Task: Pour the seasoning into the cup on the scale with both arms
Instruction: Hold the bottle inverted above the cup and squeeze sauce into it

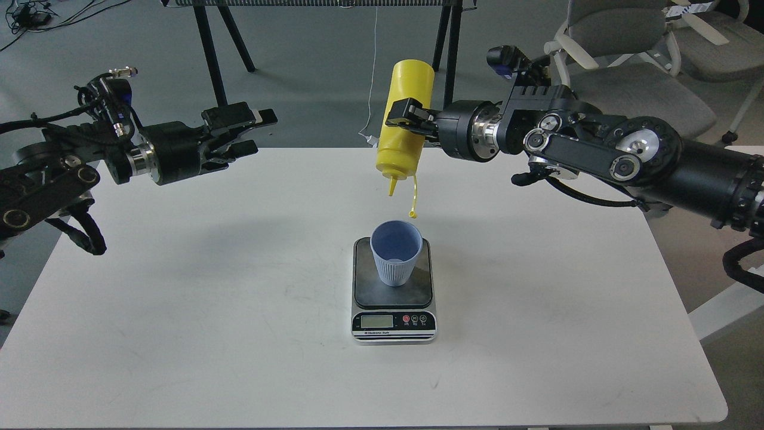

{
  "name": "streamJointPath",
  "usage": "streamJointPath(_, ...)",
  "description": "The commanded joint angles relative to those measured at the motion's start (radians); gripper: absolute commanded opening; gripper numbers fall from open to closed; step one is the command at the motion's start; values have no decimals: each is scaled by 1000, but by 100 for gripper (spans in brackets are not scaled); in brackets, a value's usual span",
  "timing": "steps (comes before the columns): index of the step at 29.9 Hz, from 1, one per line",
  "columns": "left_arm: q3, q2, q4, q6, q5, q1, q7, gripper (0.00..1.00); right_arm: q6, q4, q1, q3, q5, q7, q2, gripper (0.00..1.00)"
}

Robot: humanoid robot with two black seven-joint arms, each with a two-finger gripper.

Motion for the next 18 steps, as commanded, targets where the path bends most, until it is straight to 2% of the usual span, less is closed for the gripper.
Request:
streamJointPath(1, 0, -1, 0, 0, 0, 5, 0, 99, 2, 1, 9, -24, -31, -4, 15, 17)
streamJointPath(14, 0, -6, 0, 0, 0, 6, 0, 99, 6, 5, 43, -61, -41, -7, 36, 18)
streamJointPath(18, 0, -6, -2, 0, 0, 6, 0, 99, 23, 5, 46, -61, -44, -21, 36, 18)
